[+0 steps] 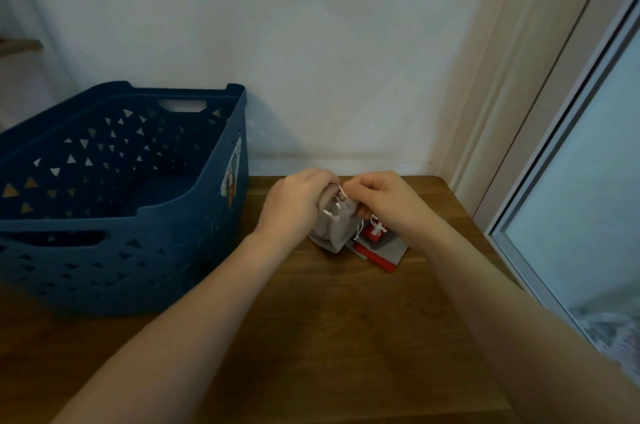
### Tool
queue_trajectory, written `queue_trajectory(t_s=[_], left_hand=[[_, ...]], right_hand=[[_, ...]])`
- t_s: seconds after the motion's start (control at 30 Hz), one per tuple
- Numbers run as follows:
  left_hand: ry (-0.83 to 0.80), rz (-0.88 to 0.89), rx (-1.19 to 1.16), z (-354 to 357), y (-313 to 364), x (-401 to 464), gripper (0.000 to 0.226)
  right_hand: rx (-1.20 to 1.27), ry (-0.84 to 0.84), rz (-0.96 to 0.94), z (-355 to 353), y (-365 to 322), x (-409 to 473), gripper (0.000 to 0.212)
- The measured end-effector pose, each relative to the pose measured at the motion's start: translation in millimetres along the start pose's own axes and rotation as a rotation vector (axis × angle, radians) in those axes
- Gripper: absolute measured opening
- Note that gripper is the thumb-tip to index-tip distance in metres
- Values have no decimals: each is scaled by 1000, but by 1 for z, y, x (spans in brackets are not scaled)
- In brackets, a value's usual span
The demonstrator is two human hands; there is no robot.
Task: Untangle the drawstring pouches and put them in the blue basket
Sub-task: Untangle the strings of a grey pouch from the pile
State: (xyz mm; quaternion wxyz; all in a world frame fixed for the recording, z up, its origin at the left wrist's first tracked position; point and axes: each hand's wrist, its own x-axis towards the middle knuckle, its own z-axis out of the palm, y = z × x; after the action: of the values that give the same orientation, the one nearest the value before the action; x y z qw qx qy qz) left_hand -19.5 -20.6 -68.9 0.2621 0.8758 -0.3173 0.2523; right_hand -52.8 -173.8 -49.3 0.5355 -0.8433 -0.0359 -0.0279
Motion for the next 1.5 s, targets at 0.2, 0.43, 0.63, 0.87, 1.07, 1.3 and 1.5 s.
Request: queue_trajectory(t_s=[0.2,0.43,0.63,0.87,1.07,1.3,1.5], left_hand=[[184,51,-16,-4,2,0,18],[75,117,-138,-5,-6,-1,10],[83,144,-114,-8,-17,-3,12],[-80,-30,-89,-8,-14,-11,23],[-140,-157,-127,-4,-9,-15,15],[-252,-543,-967,-5,8,-15,22],[-119,-370,-509,-6,10,-14,20]], right_hand=[[304,-81,173,-1,-2,3,19],[249,-213,203,-13,-2,6,6],[-698,-95,-91,-17,-4,5,17],[-570,-45,-84,-21,1,7,23],[-15,67,-65,-13,11,-1,21],[-301,116,-274,2,14,1,11],[-746,131,-513,-3,11,2,14]])
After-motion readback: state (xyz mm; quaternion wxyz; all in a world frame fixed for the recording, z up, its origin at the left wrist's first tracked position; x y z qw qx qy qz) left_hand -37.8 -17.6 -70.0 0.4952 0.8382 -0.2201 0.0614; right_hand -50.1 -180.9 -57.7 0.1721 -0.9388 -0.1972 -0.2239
